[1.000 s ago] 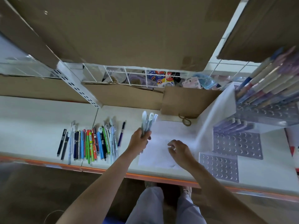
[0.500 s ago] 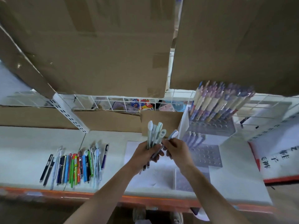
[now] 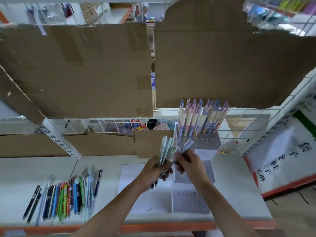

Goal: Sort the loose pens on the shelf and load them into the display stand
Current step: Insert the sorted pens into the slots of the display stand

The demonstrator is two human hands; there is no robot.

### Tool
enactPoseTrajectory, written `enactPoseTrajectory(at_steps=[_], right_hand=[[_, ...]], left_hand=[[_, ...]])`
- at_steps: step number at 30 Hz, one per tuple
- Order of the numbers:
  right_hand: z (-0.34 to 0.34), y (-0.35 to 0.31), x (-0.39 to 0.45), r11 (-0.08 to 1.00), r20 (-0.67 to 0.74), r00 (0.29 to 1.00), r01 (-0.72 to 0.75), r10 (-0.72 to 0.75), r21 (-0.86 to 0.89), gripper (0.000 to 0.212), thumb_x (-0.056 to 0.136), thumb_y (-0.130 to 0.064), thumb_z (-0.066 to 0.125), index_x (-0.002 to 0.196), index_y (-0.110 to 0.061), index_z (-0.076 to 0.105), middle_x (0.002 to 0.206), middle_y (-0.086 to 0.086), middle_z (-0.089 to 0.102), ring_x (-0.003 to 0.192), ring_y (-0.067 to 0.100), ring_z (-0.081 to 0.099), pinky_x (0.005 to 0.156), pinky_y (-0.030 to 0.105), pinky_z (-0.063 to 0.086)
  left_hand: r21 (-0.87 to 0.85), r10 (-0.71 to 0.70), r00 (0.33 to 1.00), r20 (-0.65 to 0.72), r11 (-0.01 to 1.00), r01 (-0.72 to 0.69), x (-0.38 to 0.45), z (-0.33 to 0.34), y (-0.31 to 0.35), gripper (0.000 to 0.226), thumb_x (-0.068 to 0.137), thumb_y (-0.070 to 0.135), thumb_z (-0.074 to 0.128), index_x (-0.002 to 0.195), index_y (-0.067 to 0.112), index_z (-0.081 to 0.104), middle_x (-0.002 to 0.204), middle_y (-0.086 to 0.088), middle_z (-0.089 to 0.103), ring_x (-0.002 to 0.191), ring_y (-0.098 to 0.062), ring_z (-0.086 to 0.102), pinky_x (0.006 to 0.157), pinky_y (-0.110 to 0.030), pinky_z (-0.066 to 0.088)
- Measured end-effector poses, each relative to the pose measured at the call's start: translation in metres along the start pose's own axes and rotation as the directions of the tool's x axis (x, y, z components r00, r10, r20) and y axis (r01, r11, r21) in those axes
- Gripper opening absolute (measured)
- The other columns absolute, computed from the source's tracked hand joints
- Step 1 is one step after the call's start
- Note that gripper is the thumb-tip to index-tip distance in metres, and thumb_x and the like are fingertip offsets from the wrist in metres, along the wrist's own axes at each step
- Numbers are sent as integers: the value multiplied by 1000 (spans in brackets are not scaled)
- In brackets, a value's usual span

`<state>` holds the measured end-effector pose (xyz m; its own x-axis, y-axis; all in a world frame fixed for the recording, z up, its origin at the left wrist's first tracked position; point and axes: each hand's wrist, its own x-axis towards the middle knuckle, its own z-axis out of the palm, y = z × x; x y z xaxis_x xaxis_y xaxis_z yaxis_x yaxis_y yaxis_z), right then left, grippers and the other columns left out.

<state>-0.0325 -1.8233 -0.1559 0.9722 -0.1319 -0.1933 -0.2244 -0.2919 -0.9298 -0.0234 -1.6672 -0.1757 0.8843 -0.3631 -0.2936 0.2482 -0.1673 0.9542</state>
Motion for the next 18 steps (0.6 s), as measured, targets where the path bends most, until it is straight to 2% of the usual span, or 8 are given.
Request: enactPoseTrajectory(at_steps=[1,3,6,9,13,15,17,18], right_hand=[[-4,1,-1,1000,17,1000,1,-1,5,14,92,-13,58,78,-9,56,59,-1,64,48,13,56,54,30,48],[-16,1,-3,1000,21,1000,14,-14,7,15,91,-10,58,76,-11,57,57,-1,64,50,13,57,55,29,48],[-43,-3,-2,998,-104,993,61,-60,9,15,91,-8,57,76,-10,59,56,1,64,49,11,57,56,30,49],[-68,0,1,980,-202,968,117,-149,-161,9,90,-7,58,82,-6,60,59,-1,64,46,1,58,49,11,45],[-69,18,9,930,-169,971,103,-171,-352,8,92,-4,56,91,2,60,69,8,65,49,0,57,49,5,43],[-62,27,14,915,-142,979,77,-145,-397,12,94,-6,53,90,5,59,76,14,66,56,8,59,51,10,45],[-55,35,18,899,-129,980,81,-150,-431,14,95,-7,51,85,2,56,78,15,67,64,21,64,59,29,51],[-53,37,19,896,-128,980,84,-154,-437,15,95,-6,51,82,0,54,77,15,66,68,26,65,61,34,52]], left_hand=[[37,-1,1000,4,999,1,0,2,2,28,91,34,59,75,12,65,68,-9,62,57,-19,54,53,-32,40],[11,-12,1000,2,1000,12,3,6,4,25,93,31,56,83,9,63,70,-7,65,59,-18,58,55,-32,46],[16,-60,996,-73,998,61,7,7,6,19,96,22,52,99,5,58,77,-4,67,60,-15,59,58,-28,52],[115,-58,987,-147,991,75,7,3,3,26,96,28,50,101,3,56,67,0,62,48,-10,50,48,-21,42],[189,20,984,-178,982,15,3,6,2,29,98,29,47,94,1,54,53,7,45,41,-3,35,47,-19,29],[172,43,984,-172,985,-12,1,8,0,29,98,29,46,93,1,52,52,9,41,42,-4,33,49,-21,27],[152,48,986,-157,988,-24,-1,10,-1,28,97,31,47,92,3,50,54,10,40,44,-5,33,49,-21,28],[128,44,988,-145,991,-26,-3,10,-1,25,98,31,47,91,6,49,55,9,39,45,-5,32,49,-21,28]])
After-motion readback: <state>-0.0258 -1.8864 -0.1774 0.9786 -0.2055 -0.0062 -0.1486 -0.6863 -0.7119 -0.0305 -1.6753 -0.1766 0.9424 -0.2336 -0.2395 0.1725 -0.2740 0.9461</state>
